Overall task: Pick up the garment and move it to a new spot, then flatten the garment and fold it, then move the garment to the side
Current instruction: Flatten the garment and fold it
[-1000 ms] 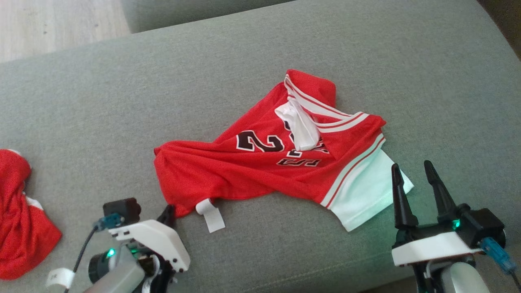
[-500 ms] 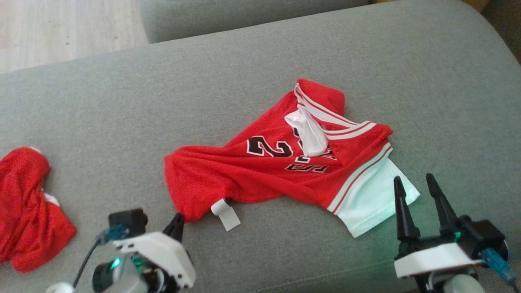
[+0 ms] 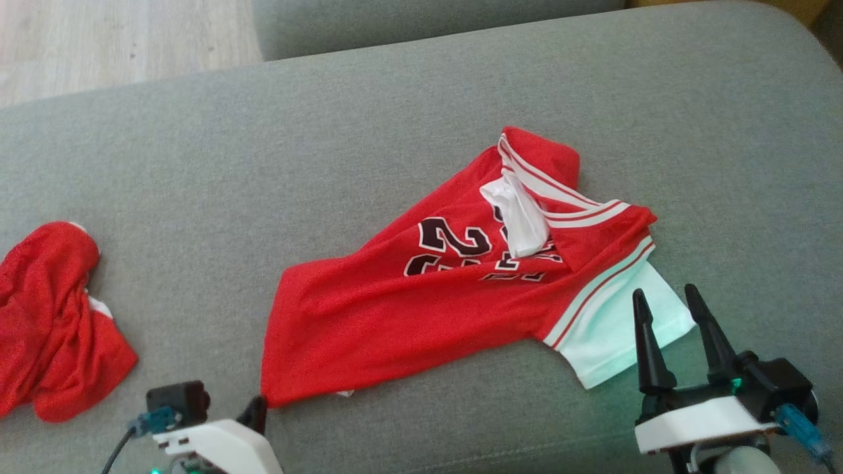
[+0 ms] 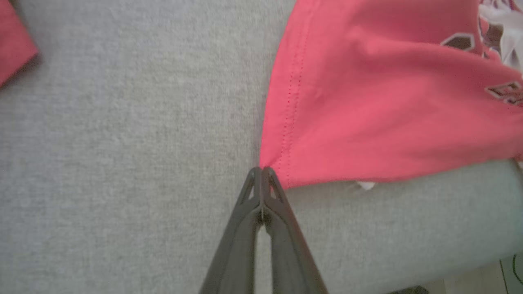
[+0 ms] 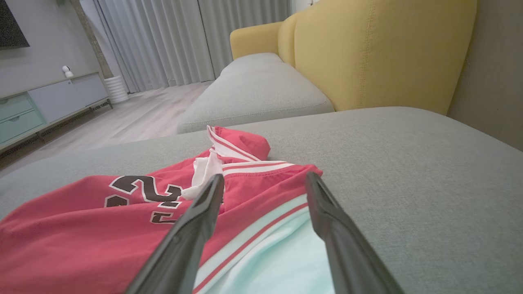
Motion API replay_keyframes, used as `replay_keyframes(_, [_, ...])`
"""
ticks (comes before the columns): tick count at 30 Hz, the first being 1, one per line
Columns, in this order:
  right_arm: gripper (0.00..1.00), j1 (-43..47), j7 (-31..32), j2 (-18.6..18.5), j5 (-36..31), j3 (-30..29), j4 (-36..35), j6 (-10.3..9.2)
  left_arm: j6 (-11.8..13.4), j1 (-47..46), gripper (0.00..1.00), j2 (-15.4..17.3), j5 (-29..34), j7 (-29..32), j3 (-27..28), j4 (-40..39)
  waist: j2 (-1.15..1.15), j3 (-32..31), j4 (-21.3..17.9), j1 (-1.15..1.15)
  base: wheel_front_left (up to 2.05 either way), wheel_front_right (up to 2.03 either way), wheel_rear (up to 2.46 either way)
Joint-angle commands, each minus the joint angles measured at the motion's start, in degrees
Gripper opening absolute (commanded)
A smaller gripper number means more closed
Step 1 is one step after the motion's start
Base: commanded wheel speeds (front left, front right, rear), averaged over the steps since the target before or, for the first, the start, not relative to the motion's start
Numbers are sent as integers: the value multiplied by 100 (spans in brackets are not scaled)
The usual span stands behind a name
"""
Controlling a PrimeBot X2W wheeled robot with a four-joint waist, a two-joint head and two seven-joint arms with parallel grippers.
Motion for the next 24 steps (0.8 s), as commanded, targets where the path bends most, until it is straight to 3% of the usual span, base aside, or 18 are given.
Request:
replay_keyframes(1, [100, -175, -63, -70, -57, 137, -155, -4, 55, -187, 68, 42, -14, -176, 330, -56, 0, -24, -25, 0, 0, 0, 0])
replay_keyframes(2, [100, -176, -63, -79, -61, 132, -155, -4, 70, -178, 100, -20, -9, -278, 376, -13, 0, -45, -44, 0, 0, 0, 0])
replay_keyframes(10, [100, -17, -63, -148, -185, -176, -374, -4, 157, 167, 100, -392, 694, -844, 895, -230, 0, -325, -39, 0, 0, 0, 0])
replay_keyframes(15, [100, 155, -63, -190, -326, -493, -574, -4, 46, 537, 100, -725, 1992, -856, 1540, -470, 0, -523, 158, 0, 0, 0, 0])
replay_keyframes(19, [100, 261, -63, -220, -392, -708, -574, -4, -267, 802, 100, -1041, 2944, -857, 1992, -495, 0, -652, 364, 0, 0, 0, 0])
replay_keyframes(24, [100, 337, -63, -198, -516, -923, -500, -4, -846, 1073, 100, -1428, 4025, -858, 2500, -364, 0, -706, 577, 0, 0, 0, 0])
